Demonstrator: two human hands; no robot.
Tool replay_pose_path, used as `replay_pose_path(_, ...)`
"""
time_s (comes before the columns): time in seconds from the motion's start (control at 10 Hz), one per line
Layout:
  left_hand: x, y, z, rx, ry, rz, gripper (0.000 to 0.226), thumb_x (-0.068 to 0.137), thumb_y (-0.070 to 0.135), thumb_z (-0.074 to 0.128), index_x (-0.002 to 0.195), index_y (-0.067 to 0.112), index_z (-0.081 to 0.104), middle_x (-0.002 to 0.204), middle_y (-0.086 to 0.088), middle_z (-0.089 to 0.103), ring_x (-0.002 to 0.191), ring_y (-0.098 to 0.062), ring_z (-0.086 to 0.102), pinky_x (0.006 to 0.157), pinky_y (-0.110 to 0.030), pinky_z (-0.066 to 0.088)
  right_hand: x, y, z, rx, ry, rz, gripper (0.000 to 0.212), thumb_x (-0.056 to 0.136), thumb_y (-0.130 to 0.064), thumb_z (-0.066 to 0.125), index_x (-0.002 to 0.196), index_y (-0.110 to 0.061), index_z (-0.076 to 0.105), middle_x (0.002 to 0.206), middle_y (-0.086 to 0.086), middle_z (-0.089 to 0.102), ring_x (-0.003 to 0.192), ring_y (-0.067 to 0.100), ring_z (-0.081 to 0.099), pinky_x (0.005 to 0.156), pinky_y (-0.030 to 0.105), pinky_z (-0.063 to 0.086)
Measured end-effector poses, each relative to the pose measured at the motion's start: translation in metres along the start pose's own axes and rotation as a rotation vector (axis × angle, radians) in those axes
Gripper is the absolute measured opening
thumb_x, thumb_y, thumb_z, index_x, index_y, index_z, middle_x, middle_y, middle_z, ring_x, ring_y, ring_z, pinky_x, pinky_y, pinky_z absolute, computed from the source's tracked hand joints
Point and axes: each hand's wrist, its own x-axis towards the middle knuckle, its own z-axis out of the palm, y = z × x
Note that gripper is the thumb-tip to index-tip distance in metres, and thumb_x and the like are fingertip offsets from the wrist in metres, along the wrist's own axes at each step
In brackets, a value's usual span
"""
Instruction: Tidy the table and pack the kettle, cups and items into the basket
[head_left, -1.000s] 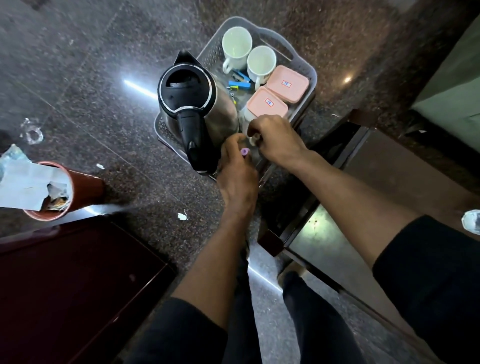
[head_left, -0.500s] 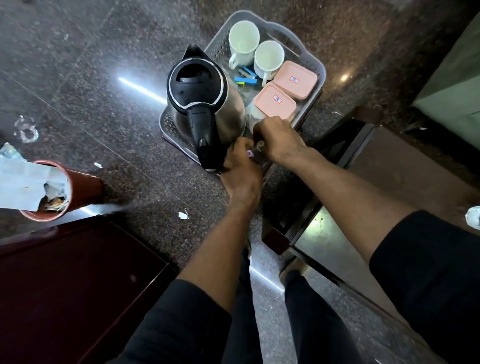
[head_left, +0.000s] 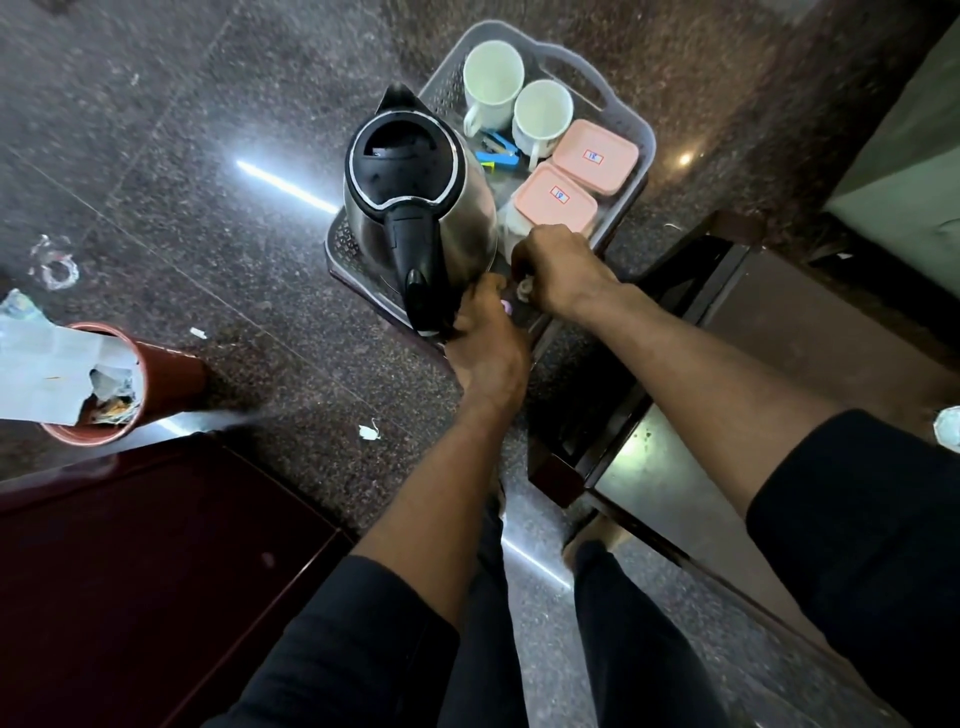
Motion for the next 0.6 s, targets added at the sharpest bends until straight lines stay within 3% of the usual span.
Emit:
replay_pose_path(0.1, -0.007, -0.005, -0.004, 0.039, -0.026, 0.054, 0.042, 0.093, 0.020, 0.064, 0.132, 0.033, 0.055, 0.139, 0.006, 0.058, 0.113, -0.026, 0.066, 0.081, -0.036, 0.051, -0.004, 0.005, 0.002, 0.025, 0.065, -0.022, 0.030, 0.078, -0.011, 0.073, 0.107, -0.016, 0.077, 0.104, 0.012, 0.069, 0.100, 0.034, 0.067, 0.073, 0.028, 0.045)
replay_pose_path(0.2, -0.017, -0.013, -0.010, 0.082, 0.027, 0.124, 0.037, 0.095, 0.023, 0.063, 0.130, 0.030, 0.056, 0.136, 0.003, 0.059, 0.106, -0.032, 0.069, 0.082, -0.043, 0.056, -0.018, 0.016, 0.006, 0.073, 0.235, -0.051, 0.032, 0.072, -0.010, 0.068, 0.103, -0.014, 0.076, 0.102, 0.007, 0.064, 0.097, 0.030, 0.064, 0.070, 0.026, 0.038)
replay_pose_path(0.3, -0.026, -0.015, -0.013, 0.088, 0.102, 0.179, 0.036, 0.095, 0.017, 0.058, 0.128, 0.031, 0.059, 0.130, 0.001, 0.061, 0.104, -0.033, 0.069, 0.081, -0.047, 0.058, -0.039, 0.023, 0.015, 0.194, 0.443, -0.070, 0.030, 0.072, -0.005, 0.061, 0.100, -0.009, 0.074, 0.099, 0.007, 0.065, 0.091, 0.029, 0.065, 0.074, 0.033, 0.052)
replay_pose_path(0.4, -0.038, -0.010, -0.015, 0.023, 0.154, 0.219, 0.036, 0.093, 0.013, 0.059, 0.123, 0.033, 0.064, 0.124, 0.007, 0.065, 0.106, -0.024, 0.067, 0.082, -0.042, 0.056, -0.056, 0.024, 0.021, 0.217, 0.574, -0.062, 0.025, 0.078, -0.003, 0.059, 0.099, -0.005, 0.073, 0.101, 0.008, 0.066, 0.095, 0.028, 0.066, 0.082, 0.037, 0.054)
replay_pose_path(0.5, -0.046, 0.001, -0.022, -0.069, 0.183, 0.251, 0.032, 0.091, 0.012, 0.064, 0.116, 0.031, 0.069, 0.114, 0.009, 0.070, 0.102, -0.018, 0.069, 0.080, -0.034, 0.055, -0.075, 0.020, 0.018, 0.214, 0.622, -0.026, 0.020, 0.081, -0.003, 0.061, 0.097, -0.005, 0.072, 0.100, 0.009, 0.067, 0.096, 0.029, 0.065, 0.083, 0.037, 0.053)
replay_pose_path(0.6, -0.059, 0.021, -0.031, -0.128, 0.104, 0.279, 0.025, 0.092, 0.011, 0.064, 0.111, 0.024, 0.072, 0.109, 0.006, 0.074, 0.100, -0.018, 0.070, 0.086, -0.038, 0.058, -0.101, 0.017, 0.009, 0.191, 0.601, 0.039, 0.016, 0.084, -0.007, 0.061, 0.096, -0.008, 0.071, 0.098, 0.008, 0.067, 0.096, 0.029, 0.064, 0.083, 0.038, 0.052)
